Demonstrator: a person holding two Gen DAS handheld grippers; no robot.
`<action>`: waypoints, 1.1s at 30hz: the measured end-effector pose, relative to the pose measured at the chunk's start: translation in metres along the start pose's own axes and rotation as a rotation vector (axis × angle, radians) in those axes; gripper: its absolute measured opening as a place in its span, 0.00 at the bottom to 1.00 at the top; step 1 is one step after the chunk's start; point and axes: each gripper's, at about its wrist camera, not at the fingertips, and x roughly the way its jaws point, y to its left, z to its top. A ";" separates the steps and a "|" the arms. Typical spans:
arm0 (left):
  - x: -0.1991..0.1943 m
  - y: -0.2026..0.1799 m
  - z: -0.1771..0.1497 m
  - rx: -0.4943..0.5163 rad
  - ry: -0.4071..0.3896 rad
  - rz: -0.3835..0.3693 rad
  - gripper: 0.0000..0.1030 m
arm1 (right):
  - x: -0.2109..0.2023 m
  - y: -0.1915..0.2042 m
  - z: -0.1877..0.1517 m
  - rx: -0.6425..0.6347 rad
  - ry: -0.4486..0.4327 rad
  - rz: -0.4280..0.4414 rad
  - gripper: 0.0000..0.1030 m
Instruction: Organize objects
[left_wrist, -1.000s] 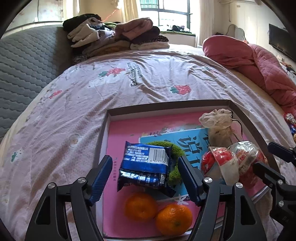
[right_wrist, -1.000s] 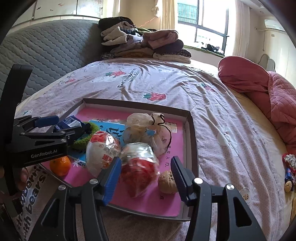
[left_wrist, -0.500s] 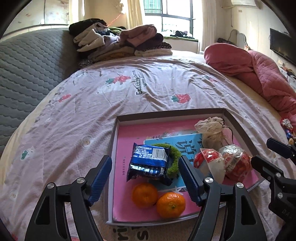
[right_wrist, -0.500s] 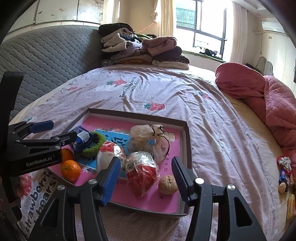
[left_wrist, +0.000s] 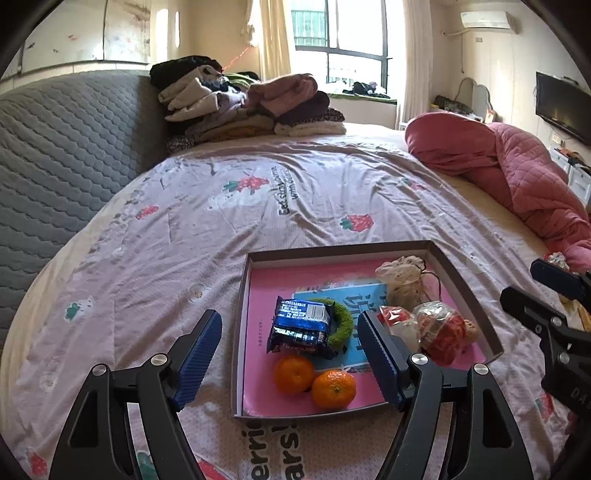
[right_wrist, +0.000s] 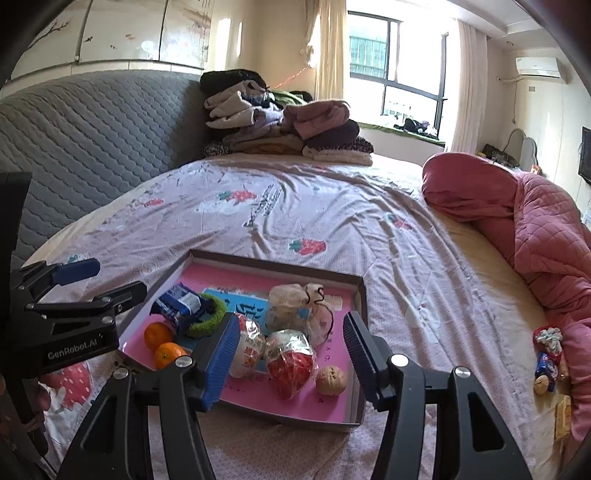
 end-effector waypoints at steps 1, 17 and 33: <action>-0.003 0.000 0.001 -0.001 -0.005 -0.001 0.75 | -0.003 0.000 0.002 0.001 -0.007 -0.002 0.57; -0.061 0.007 0.008 -0.015 -0.084 0.009 0.76 | -0.043 0.005 0.023 0.001 -0.075 -0.028 0.60; -0.123 0.001 0.000 -0.022 -0.142 0.022 0.76 | -0.095 0.004 0.033 0.030 -0.150 -0.017 0.63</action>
